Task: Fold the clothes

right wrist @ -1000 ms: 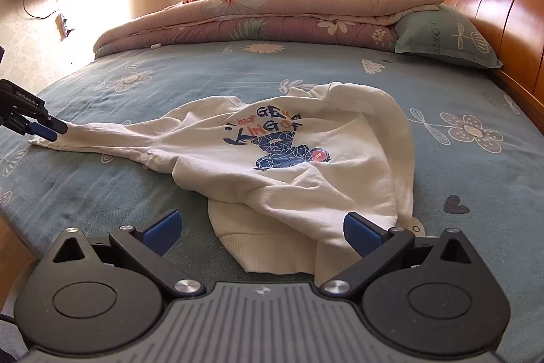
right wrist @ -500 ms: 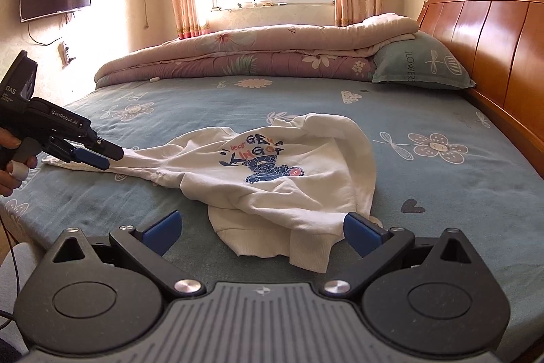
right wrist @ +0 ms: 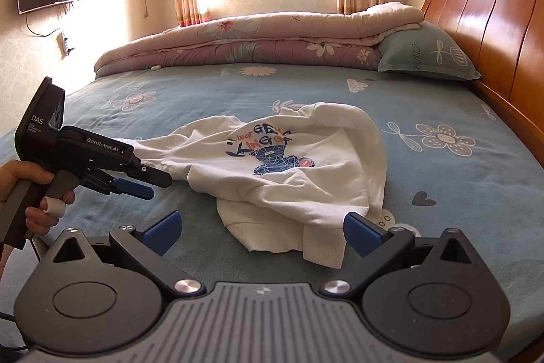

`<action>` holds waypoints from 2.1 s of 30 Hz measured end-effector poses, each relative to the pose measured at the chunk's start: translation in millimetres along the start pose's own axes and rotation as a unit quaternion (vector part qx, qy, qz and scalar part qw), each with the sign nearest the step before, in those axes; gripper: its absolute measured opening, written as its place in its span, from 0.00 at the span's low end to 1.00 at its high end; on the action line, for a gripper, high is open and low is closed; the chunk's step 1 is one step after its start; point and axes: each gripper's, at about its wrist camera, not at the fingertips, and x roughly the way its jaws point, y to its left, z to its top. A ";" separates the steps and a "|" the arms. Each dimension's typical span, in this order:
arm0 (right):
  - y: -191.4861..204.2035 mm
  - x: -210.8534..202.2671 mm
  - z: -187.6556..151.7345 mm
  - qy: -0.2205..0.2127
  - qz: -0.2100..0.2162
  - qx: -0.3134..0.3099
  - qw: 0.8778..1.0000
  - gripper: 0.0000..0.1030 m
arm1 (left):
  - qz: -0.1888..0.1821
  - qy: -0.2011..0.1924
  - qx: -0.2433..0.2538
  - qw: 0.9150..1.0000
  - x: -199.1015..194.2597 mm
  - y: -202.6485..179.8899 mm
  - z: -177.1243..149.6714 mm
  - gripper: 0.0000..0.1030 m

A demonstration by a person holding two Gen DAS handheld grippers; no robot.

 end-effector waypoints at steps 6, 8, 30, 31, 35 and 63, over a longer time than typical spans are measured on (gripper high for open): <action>-17.1 30.3 -11.8 0.036 0.004 0.033 0.999 1.00 | -0.033 0.021 -0.027 0.999 34.3 11.7 -7.3 0.58; -21.7 37.8 -15.1 0.045 0.006 0.043 0.998 1.00 | -0.034 0.023 -0.030 0.999 45.8 13.3 -8.5 0.58; -79.7 151.9 13.2 0.064 0.028 0.141 0.988 1.00 | -0.092 -0.059 0.046 0.993 84.8 13.8 34.4 0.71; -80.4 153.8 10.4 0.068 0.026 0.143 0.987 1.00 | -0.090 -0.058 0.041 0.993 91.1 12.3 42.9 0.71; -80.9 151.1 5.5 0.072 0.024 0.148 0.986 1.00 | -0.084 -0.063 -0.014 0.994 110.3 13.1 77.8 0.71; -64.3 109.6 -22.0 0.092 0.022 0.126 0.988 1.00 | -0.222 -0.065 0.016 0.973 39.9 1.1 29.0 0.82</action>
